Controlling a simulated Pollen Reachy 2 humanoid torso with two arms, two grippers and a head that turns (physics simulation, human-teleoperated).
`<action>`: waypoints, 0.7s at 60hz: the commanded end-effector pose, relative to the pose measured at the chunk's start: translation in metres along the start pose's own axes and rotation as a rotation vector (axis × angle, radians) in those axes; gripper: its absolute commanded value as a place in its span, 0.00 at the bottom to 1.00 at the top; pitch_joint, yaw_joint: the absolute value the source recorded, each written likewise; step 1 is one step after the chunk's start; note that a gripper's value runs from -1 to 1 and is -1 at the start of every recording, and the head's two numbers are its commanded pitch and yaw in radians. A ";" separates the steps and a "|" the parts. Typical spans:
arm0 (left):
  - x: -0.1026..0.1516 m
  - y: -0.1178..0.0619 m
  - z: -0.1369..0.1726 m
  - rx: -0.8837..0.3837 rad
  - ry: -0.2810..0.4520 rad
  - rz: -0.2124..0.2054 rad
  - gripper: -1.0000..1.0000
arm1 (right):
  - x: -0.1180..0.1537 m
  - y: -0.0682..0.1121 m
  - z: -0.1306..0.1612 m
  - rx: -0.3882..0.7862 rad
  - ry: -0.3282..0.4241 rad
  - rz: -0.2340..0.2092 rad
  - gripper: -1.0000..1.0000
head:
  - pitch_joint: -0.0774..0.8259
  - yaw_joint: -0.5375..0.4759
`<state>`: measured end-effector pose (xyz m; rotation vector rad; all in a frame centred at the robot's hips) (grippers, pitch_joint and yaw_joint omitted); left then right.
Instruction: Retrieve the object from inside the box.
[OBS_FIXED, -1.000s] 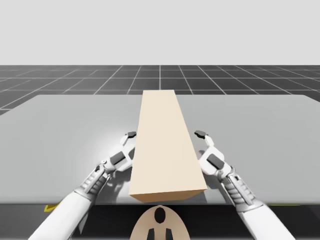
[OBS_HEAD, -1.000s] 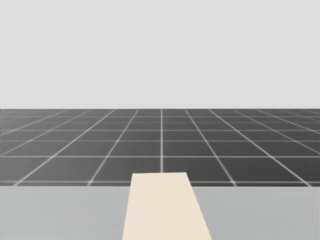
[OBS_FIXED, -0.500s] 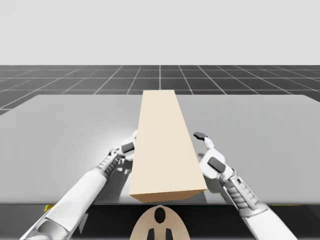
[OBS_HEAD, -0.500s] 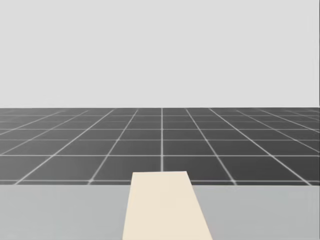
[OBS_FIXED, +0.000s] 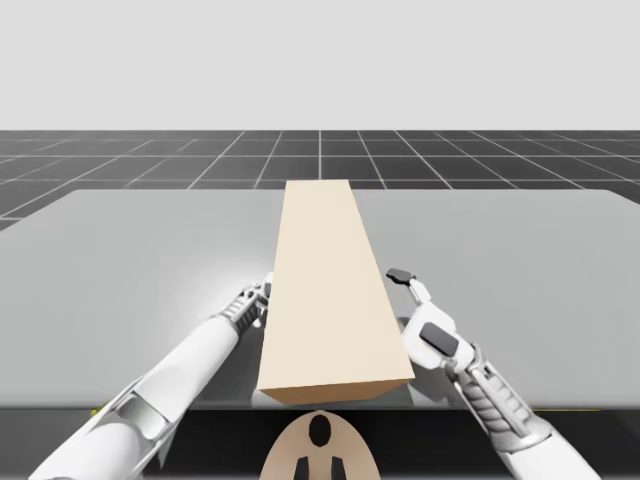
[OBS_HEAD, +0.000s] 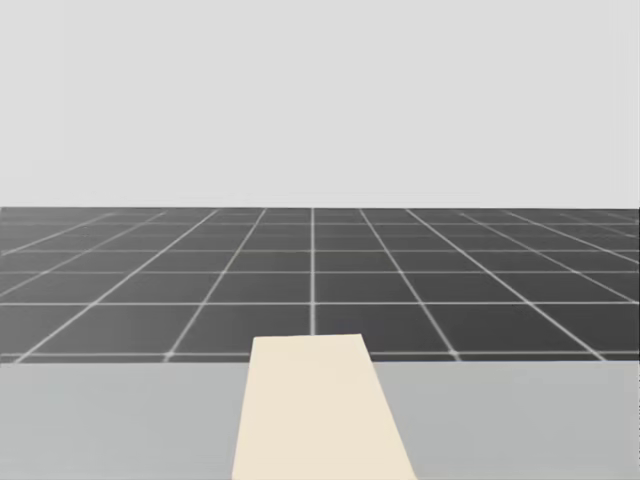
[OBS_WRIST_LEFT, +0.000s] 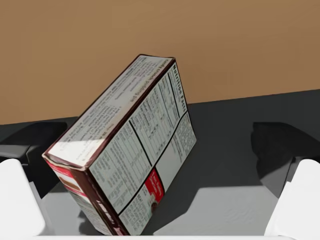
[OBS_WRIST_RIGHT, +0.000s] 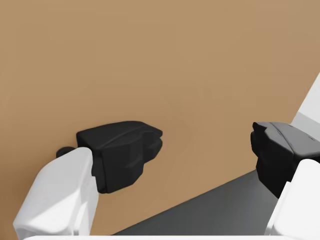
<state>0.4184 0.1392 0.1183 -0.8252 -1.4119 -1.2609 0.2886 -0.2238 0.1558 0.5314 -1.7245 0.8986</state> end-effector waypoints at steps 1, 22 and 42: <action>-0.004 0.004 -0.004 -0.098 0.003 0.030 0.06 | 0.011 0.014 -0.014 0.076 -0.083 -0.015 0.00 | 0.14 0.51; 0.003 0.000 0.033 -0.050 0.019 0.042 1.00 | 0.012 0.012 -0.010 0.069 -0.087 -0.022 0.00 | 0.15 0.52; 0.023 -0.021 0.133 0.163 0.035 -0.010 1.00 | 0.009 0.004 0.008 0.038 -0.080 -0.020 0.00 | 0.14 0.53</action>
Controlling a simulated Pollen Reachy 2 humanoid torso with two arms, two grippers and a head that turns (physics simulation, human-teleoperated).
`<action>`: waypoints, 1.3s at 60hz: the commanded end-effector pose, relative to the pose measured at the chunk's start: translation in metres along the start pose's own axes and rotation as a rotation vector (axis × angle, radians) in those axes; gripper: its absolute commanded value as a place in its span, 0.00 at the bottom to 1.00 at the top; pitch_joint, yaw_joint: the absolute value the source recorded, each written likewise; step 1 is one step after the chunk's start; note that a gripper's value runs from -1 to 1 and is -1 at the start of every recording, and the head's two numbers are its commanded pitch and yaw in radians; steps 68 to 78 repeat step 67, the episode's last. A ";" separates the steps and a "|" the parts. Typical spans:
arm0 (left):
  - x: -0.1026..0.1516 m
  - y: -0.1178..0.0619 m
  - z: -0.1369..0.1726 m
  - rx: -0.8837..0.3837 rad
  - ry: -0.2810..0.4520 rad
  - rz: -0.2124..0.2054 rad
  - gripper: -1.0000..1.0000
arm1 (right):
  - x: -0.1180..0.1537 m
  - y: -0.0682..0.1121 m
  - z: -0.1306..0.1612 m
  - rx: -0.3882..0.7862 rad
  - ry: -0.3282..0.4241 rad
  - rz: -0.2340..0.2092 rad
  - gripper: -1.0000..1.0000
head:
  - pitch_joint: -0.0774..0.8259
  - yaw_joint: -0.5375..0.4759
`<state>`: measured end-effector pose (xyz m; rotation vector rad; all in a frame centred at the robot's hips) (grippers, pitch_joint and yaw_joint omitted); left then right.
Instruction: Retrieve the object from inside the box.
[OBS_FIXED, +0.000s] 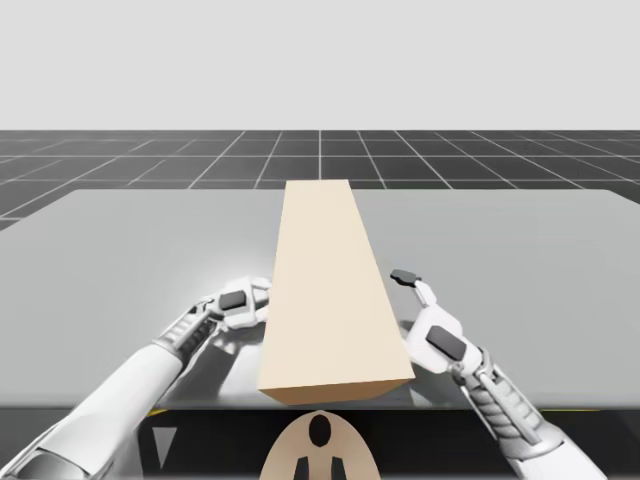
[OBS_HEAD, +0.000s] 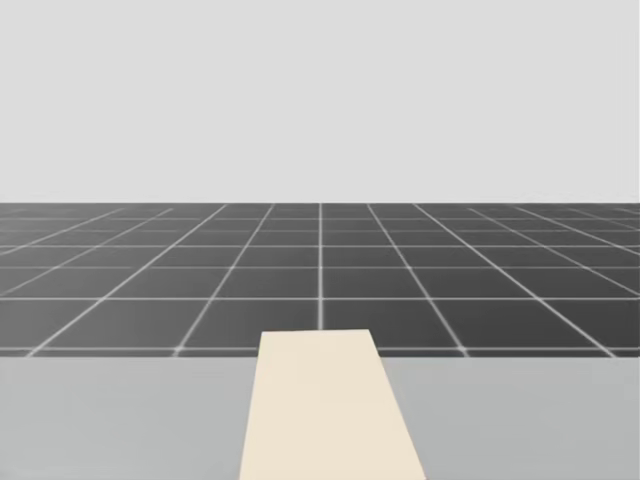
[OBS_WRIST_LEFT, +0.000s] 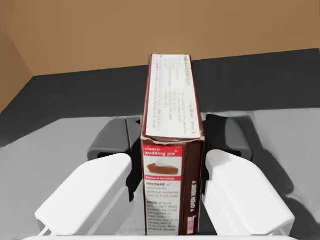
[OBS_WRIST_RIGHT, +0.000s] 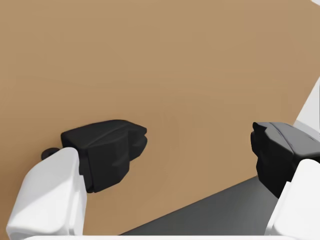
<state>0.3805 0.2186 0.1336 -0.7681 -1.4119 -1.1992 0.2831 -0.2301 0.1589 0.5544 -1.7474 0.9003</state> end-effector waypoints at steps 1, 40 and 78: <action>0.008 -0.004 0.049 0.101 0.004 -0.030 1.00 | 0.004 0.005 0.001 0.030 -0.050 -0.018 0.00 | 0.14 0.53; 0.056 0.020 0.171 0.683 -0.035 -0.142 1.00 | -0.010 -0.019 0.012 -0.089 0.033 -0.021 0.00 | 0.12 0.54; 0.191 0.099 0.156 0.967 -0.128 -0.384 1.00 | -0.017 -0.034 0.008 -0.258 0.133 -0.036 0.00 | 0.12 0.52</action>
